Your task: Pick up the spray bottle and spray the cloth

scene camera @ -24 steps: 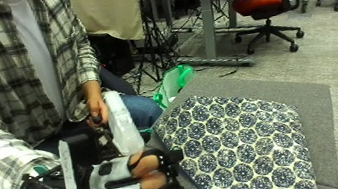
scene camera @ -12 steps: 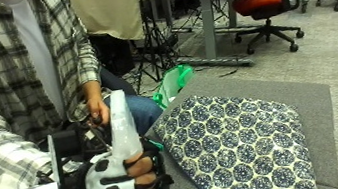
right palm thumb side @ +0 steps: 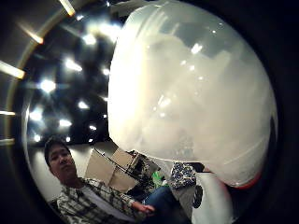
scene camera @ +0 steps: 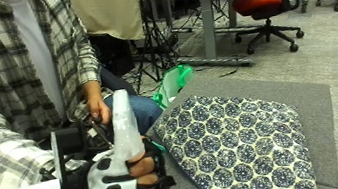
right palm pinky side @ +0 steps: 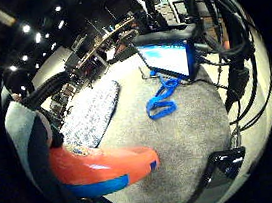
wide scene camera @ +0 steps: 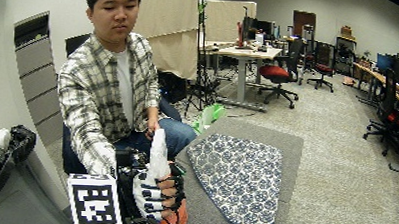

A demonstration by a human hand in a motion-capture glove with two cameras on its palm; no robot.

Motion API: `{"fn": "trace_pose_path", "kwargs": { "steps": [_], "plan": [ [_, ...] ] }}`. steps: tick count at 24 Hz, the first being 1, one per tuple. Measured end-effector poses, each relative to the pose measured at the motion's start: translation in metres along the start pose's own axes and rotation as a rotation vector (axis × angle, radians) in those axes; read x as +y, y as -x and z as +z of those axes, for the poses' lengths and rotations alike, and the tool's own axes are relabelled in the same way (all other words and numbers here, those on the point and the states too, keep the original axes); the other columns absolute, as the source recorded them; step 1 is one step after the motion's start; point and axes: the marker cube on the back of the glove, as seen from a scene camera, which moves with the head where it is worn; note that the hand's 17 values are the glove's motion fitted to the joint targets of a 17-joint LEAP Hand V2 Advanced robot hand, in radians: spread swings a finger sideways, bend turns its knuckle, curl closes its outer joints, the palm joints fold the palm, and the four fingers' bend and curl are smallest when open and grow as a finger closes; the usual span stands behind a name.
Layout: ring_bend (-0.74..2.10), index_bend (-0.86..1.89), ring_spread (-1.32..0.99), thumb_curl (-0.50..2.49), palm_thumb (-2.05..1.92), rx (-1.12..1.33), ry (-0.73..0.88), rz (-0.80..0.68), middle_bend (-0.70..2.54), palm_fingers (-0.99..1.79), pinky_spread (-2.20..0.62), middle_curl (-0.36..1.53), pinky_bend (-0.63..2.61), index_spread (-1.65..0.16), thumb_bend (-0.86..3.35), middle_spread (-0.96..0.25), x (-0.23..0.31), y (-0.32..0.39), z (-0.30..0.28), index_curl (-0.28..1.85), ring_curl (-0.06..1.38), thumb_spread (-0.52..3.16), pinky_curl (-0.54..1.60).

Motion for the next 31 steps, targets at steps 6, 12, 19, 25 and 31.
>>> {"fn": "trace_pose_path", "kwargs": {
  "steps": [6, 12, 19, 25, 31],
  "plan": [
    [0.54, 0.34, -0.18, 0.68, 1.02, 0.034, 0.04, -0.004, 0.53, 1.34, -0.15, 0.51, 0.54, -0.23, -0.03, -0.1, -0.003, 0.005, 0.002, 0.49, 0.45, 0.36, 0.38],
    [0.55, 0.34, -0.18, 0.7, 1.02, 0.104, 0.076, -0.055, 0.53, 1.33, -0.15, 0.51, 0.54, -0.22, -0.03, -0.1, -0.011, 0.037, -0.003, 0.51, 0.46, 0.35, 0.39],
    [0.56, 0.34, -0.17, 0.71, 1.02, 0.152, 0.017, -0.15, 0.52, 1.32, -0.15, 0.52, 0.56, -0.22, -0.03, -0.11, -0.038, 0.085, -0.005, 0.52, 0.47, 0.33, 0.4],
    [0.56, 0.33, -0.17, 0.73, 1.02, 0.161, 0.032, -0.184, 0.52, 1.32, -0.16, 0.52, 0.56, -0.22, -0.03, -0.11, -0.047, 0.117, -0.008, 0.54, 0.47, 0.33, 0.4],
    [0.56, 0.33, -0.18, 0.73, 1.02, 0.193, 0.054, -0.19, 0.52, 1.31, -0.16, 0.52, 0.56, -0.22, -0.03, -0.11, -0.049, 0.137, -0.007, 0.54, 0.47, 0.33, 0.4]
  ]
}}
